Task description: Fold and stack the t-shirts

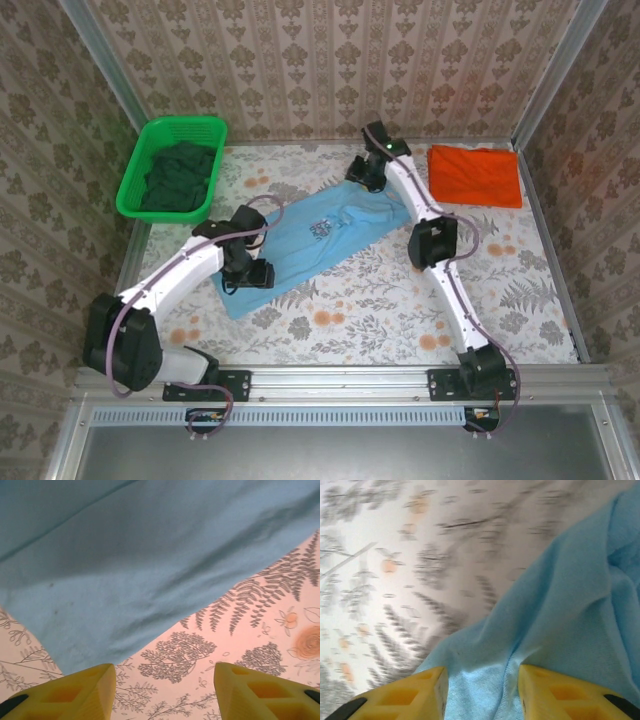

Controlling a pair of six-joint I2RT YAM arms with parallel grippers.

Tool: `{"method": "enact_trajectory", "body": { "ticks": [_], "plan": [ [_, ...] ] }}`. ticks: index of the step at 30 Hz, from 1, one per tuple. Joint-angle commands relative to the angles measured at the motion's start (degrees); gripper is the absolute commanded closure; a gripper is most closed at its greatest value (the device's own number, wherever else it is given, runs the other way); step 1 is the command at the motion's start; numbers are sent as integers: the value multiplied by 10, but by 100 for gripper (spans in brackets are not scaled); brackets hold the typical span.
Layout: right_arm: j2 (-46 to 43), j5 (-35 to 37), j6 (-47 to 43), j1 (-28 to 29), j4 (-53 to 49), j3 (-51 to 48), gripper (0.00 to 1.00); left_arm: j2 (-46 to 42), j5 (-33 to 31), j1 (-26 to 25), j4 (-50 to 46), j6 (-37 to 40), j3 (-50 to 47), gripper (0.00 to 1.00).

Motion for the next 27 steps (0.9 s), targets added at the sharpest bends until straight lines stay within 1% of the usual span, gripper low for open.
{"method": "enact_trajectory", "body": {
  "ticks": [1,3,5,10,13,17,21,23,25,27],
  "plan": [
    [29,-44,14,13,14,39,52,20,45,-20,16,8,-13,45],
    [13,-49,5,14,29,39,49,53,53,-33,30,11,-8,45],
    [-17,-38,-19,12,24,40,44,94,65,-38,49,8,-1,45],
    [-108,-17,-57,-20,-35,42,36,177,76,-58,91,4,12,45],
    [-159,14,-88,-44,-112,76,33,224,96,-71,105,8,24,45],
    [-240,65,-121,-74,-230,85,31,263,132,-101,129,9,42,45],
    [-305,121,-149,-83,-345,85,30,295,173,-137,165,-15,73,45],
    [-331,137,-163,-86,-397,85,30,319,189,-160,174,-25,99,45],
    [-351,150,-172,-88,-432,85,30,348,205,-182,173,-30,140,45],
    [-391,144,-180,-95,-433,50,29,377,209,-209,168,-36,183,44]
  ]
}}
